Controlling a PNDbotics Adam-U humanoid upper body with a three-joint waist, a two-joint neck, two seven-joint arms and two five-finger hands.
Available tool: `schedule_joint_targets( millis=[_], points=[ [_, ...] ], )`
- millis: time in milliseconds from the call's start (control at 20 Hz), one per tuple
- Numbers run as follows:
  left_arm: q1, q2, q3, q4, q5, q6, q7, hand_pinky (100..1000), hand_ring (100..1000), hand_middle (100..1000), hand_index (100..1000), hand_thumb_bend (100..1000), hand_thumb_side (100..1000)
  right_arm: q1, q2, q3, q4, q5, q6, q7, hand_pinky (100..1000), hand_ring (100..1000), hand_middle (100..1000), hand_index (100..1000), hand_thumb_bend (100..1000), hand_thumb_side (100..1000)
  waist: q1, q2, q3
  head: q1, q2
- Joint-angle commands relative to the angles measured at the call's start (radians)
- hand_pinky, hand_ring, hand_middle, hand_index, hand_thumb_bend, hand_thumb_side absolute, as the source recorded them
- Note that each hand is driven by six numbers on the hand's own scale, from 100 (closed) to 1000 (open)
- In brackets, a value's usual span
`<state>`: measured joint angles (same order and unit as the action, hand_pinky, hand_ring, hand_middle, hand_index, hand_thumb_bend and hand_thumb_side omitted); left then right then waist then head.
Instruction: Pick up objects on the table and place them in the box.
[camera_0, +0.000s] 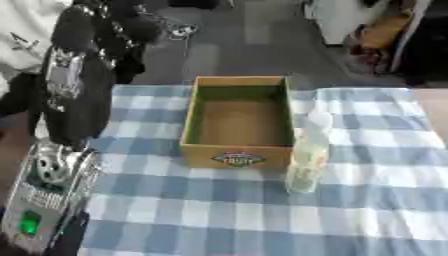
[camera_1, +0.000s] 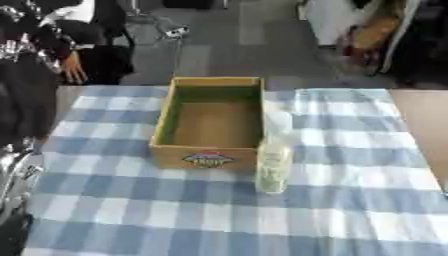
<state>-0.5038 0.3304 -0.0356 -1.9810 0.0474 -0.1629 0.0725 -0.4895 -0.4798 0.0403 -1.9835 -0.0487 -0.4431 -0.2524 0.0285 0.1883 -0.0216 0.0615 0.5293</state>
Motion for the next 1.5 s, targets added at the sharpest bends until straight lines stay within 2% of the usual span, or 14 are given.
schedule_joint_targets(
  millis=[50,650,850,950,1150,1250,1300,1450,1500],
  points=[
    [-0.013,0.024,0.007,-0.019,-0.006,-0.003,0.001,715,640,800,1000,331,941,-0.014,-0.026,-0.006,-0.016,0.005,0.0,0.001,474,523,554,752,100,961,-0.002,-0.013,0.0,0.005,-0.012],
    [-0.014,0.024,0.007,-0.019,-0.006,-0.004,0.001,715,640,800,1000,332,941,-0.013,-0.026,-0.006,-0.016,0.005,-0.001,0.0,474,524,555,753,100,963,-0.002,-0.013,0.0,0.007,-0.01],
    [-0.012,0.023,0.008,-0.019,-0.006,-0.002,0.002,715,641,800,1000,332,940,-0.01,-0.03,-0.018,-0.016,0.029,0.008,-0.011,490,539,576,789,100,974,-0.002,-0.016,0.008,0.01,-0.011],
    [-0.01,0.025,0.009,-0.019,-0.006,-0.001,0.003,715,641,800,1000,333,940,0.004,-0.04,-0.035,-0.016,0.095,0.052,-0.015,511,551,595,820,100,986,-0.007,-0.023,0.013,0.012,-0.012],
    [-0.001,0.027,0.005,-0.019,-0.004,0.003,0.0,715,641,800,1000,332,941,0.006,-0.069,-0.03,-0.016,0.236,0.185,0.019,574,579,641,875,105,987,-0.014,-0.036,0.017,0.006,0.004],
    [0.002,0.028,0.003,-0.019,-0.003,0.004,-0.002,715,641,800,1000,332,941,-0.007,-0.081,-0.024,-0.016,0.282,0.234,0.044,599,593,665,887,113,936,-0.015,-0.041,0.017,0.001,0.008],
    [0.003,0.027,0.002,-0.019,-0.002,0.005,-0.003,715,641,800,1000,332,941,-0.013,-0.085,-0.021,-0.016,0.302,0.253,0.056,612,600,677,894,155,967,-0.015,-0.042,0.018,-0.005,0.01],
    [0.007,0.027,0.001,-0.019,-0.001,0.006,-0.004,715,640,800,1000,331,941,-0.031,-0.101,-0.014,-0.016,0.349,0.297,0.094,647,616,701,906,191,959,-0.017,-0.046,0.018,-0.021,0.013],
    [0.01,0.028,0.001,-0.019,-0.001,0.006,-0.004,714,640,799,1000,332,941,-0.038,-0.109,-0.012,-0.016,0.364,0.308,0.107,677,627,717,908,238,955,-0.018,-0.048,0.018,-0.027,0.015]
  ],
)
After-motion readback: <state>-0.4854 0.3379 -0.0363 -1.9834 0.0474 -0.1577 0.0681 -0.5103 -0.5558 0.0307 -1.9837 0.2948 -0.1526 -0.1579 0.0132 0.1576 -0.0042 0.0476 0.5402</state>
